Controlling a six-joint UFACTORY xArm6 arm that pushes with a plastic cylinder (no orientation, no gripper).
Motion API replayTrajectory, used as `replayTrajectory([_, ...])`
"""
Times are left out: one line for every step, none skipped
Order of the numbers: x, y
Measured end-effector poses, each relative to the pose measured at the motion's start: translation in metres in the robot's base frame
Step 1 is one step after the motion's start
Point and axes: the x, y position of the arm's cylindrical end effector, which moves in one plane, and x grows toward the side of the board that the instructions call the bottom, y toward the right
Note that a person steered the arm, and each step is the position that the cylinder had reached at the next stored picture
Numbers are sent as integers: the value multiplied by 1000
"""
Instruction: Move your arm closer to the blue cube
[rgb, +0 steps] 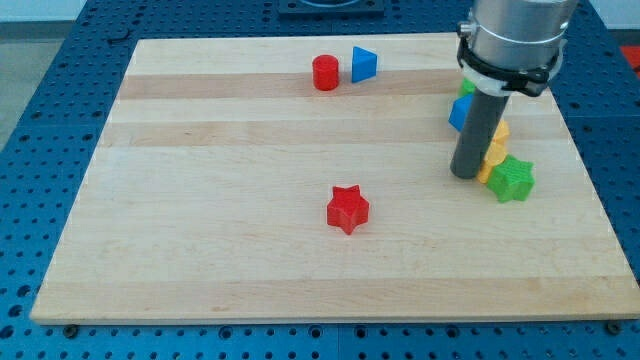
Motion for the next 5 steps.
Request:
replayTrajectory([0, 8])
replayTrajectory([0, 9])
replayTrajectory([9, -6])
replayTrajectory([32, -17])
replayTrajectory([66, -14])
